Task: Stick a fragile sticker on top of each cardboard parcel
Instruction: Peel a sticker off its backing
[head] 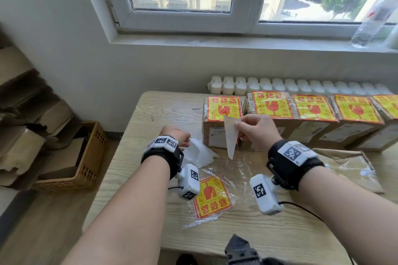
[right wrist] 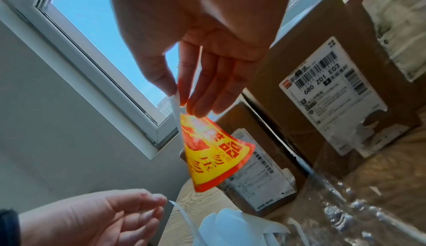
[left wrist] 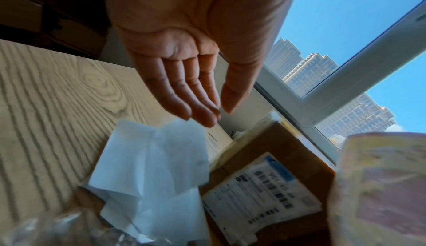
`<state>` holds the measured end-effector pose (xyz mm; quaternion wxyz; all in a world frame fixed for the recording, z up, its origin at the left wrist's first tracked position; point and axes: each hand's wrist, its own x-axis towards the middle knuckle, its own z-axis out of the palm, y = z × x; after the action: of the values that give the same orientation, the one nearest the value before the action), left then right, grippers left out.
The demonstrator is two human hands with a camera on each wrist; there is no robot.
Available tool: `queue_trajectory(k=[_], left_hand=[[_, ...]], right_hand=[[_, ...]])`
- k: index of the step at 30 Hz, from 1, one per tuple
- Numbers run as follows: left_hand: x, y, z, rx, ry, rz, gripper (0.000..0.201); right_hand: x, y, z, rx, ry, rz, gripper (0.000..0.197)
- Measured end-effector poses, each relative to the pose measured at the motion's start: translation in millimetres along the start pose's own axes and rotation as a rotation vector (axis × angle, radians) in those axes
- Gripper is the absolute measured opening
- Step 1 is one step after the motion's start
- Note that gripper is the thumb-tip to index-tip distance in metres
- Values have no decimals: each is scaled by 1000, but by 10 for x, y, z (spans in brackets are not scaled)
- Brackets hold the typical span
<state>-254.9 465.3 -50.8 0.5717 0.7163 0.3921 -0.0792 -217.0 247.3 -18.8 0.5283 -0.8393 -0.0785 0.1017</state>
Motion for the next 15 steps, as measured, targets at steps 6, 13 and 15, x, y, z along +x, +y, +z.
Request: queue_trajectory(k=[6,13,15], left_hand=[[-459,393,295,124,-178,115,36],[-918,627,687,106,-280,93,28],[-984,633,754,104,-273,92,18]], right_hand=[[-85,-83,-335,-34,-44,-70,5],[-251,-97,-724,-106,-126,-207,13],[-283,-62,-819,-119,-138,-219,16]])
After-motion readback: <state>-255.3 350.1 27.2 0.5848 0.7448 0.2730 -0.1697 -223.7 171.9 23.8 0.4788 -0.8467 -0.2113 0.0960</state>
